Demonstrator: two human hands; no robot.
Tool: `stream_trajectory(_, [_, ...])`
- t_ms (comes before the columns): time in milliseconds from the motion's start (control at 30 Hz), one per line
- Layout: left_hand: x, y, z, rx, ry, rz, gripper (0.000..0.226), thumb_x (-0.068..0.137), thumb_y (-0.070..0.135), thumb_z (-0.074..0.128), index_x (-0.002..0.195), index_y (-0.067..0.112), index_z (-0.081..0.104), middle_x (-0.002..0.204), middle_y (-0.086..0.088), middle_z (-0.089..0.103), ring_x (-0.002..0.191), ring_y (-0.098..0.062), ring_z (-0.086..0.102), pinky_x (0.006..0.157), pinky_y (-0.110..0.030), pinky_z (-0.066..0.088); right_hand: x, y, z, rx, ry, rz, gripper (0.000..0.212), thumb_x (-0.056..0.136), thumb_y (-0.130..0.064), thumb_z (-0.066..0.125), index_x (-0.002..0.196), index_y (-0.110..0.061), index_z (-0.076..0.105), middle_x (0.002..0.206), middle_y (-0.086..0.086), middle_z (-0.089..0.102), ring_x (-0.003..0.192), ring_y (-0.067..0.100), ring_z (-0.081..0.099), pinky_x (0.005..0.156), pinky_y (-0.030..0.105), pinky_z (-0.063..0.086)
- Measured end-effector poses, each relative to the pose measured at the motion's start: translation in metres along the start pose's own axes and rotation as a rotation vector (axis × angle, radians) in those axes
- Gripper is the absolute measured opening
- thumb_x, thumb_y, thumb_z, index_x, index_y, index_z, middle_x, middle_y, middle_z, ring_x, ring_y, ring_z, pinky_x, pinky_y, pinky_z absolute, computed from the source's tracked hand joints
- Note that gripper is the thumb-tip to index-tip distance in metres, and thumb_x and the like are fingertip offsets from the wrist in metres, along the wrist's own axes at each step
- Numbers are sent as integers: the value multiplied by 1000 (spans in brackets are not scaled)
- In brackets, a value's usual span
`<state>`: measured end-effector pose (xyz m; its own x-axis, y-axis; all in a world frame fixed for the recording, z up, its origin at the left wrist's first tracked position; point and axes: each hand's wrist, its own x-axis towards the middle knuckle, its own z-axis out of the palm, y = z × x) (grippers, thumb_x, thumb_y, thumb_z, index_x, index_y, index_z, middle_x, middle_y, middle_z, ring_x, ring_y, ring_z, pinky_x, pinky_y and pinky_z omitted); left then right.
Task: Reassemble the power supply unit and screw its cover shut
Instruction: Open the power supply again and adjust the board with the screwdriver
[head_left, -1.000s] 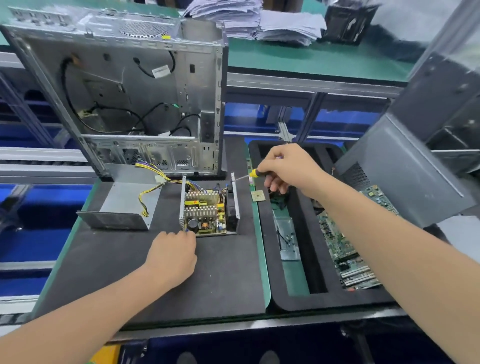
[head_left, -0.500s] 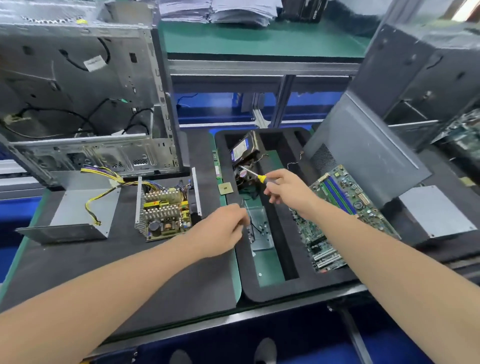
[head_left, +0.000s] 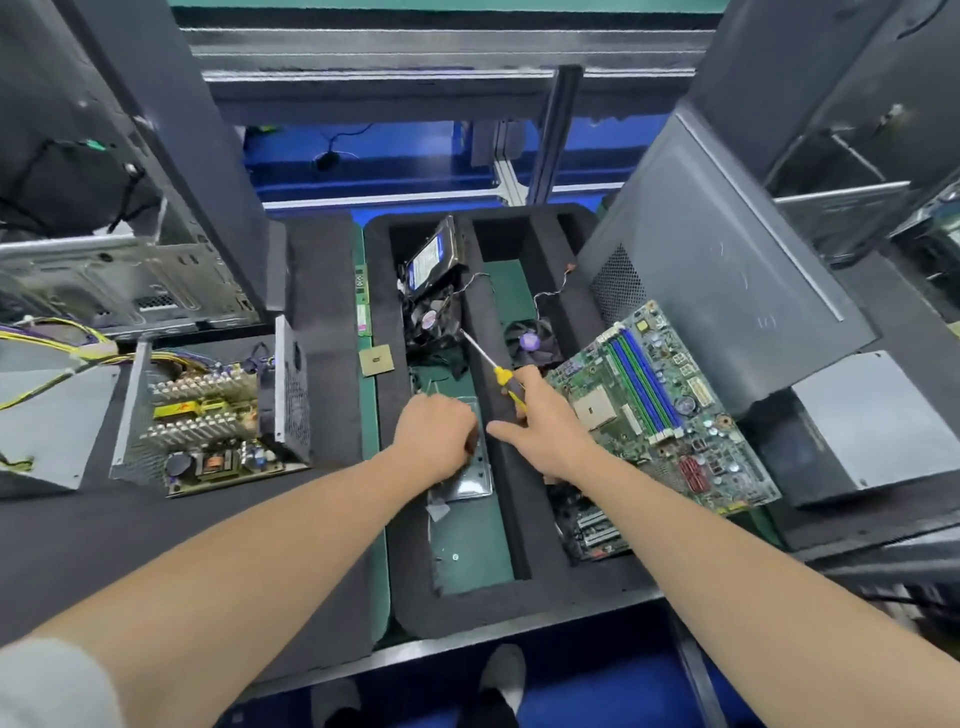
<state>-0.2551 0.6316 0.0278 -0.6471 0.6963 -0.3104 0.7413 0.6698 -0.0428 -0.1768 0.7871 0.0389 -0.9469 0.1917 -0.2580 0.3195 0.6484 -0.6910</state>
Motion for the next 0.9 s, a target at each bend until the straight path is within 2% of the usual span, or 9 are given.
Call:
stream_trajectory(100, [6,10,7,41,18,-75,12,91,35,63,82,28,67,84,3,69,90,-23,67,83,-37,39,4,7,-3,0,-24,-42,44,94,-29,77,109,-27,36,92,-17,43,76,-1,43,59,18,29])
stream_trajectory(233, [9,12,12,70,3,-72,16,90,33,66,76,29,59,76,5,63,84,-23,65,86,-38,39,9,10,-6,6,-65,-65,46,93,-30,79,110,-28,36,112,-2,57,83,8,49,65,21,35])
stream_trajectory(367, [14,19,17,57,26,-24,32,92,21,62,70,27,39,85,4,67,87,-22,66,85,-35,39,11,10,-7,2,-75,-61,48,92,-31,80,113,-29,36,106,3,57,83,16,50,64,26,37])
stream_trajectory(467, [20,22,21,-4,-7,-26,35,91,12,58,70,25,33,93,0,69,92,-24,66,79,-34,33,12,9,-8,22,-92,-64,49,91,-30,80,113,-28,36,112,9,60,85,20,51,72,36,43])
stream_trajectory(567, [24,19,25,-131,-45,-49,32,92,15,58,71,23,36,97,-6,68,94,-30,66,74,-33,34,12,10,-8,25,-94,-71,49,91,-31,79,114,-26,37,108,10,59,84,21,51,72,36,43])
stream_trajectory(633, [23,19,24,-237,-69,-83,22,89,16,62,75,19,45,89,-6,61,92,-32,66,68,-34,39,12,11,-8,27,-92,-67,49,91,-31,79,115,-26,37,101,6,57,81,19,50,67,32,40])
stream_trajectory(700, [21,19,18,-272,-71,-83,16,88,15,63,80,16,50,84,-4,53,87,-32,65,64,-34,42,13,11,-8,26,-88,-61,50,91,-31,79,115,-28,36,93,2,53,76,16,49,64,31,39])
stream_trajectory(767, [16,15,8,-329,-68,-96,18,88,12,63,79,16,49,87,-4,52,80,-30,61,61,-34,44,13,10,-8,17,-85,-57,52,91,-30,79,116,-30,33,89,1,50,74,15,48,62,31,38])
stream_trajectory(900, [-8,-8,-21,-536,74,-150,25,81,7,65,69,21,49,82,-3,60,80,-25,59,62,-36,51,13,0,-9,-22,-96,-34,55,92,-28,77,120,-27,29,92,3,54,77,18,53,64,35,43])
